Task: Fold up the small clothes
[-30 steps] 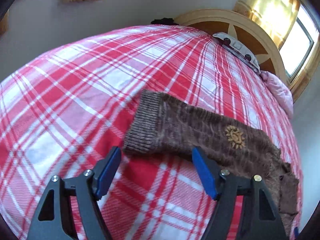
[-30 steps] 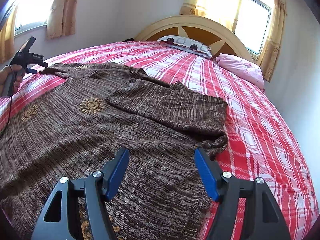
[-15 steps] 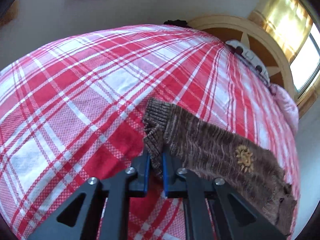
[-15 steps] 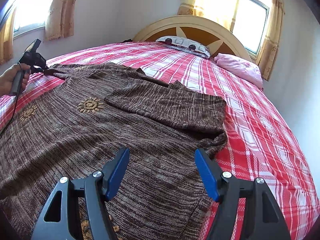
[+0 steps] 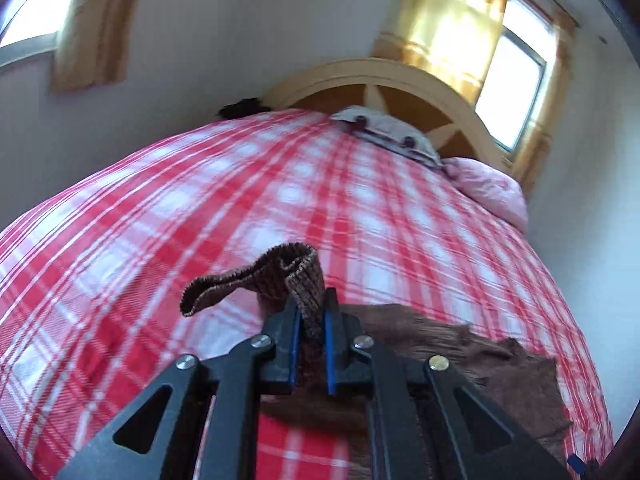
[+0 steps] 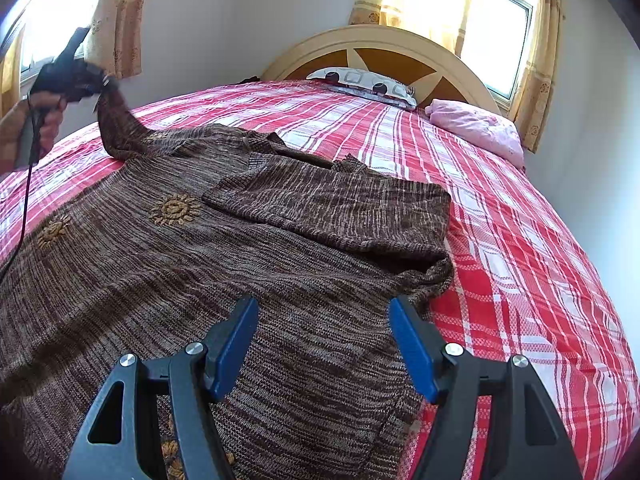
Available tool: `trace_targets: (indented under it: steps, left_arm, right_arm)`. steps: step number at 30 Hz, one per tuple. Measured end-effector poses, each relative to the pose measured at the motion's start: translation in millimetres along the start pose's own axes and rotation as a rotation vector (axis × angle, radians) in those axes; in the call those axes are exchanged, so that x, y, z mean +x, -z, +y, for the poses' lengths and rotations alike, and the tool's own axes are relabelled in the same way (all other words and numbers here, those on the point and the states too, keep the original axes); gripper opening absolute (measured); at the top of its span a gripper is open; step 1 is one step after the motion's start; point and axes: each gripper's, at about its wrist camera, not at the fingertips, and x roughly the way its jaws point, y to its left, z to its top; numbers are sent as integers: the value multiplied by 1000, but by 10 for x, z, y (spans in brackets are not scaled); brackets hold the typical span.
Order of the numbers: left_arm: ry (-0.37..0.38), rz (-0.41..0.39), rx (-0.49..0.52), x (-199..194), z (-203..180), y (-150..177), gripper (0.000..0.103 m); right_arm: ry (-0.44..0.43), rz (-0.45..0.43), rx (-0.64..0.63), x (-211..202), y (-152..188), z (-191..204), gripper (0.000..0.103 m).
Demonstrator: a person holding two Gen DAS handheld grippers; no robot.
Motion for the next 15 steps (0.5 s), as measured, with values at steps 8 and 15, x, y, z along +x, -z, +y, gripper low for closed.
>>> trace_targets:
  steps: [8,15]
  left_arm:
    - [137,53,191,92,-1039,388,10]
    - [151,173,369,318,-1567,994,38]
  right_arm:
    - [-1,9,6,28,8,-8,69]
    - [-52,25,41,85,14,-83,69]
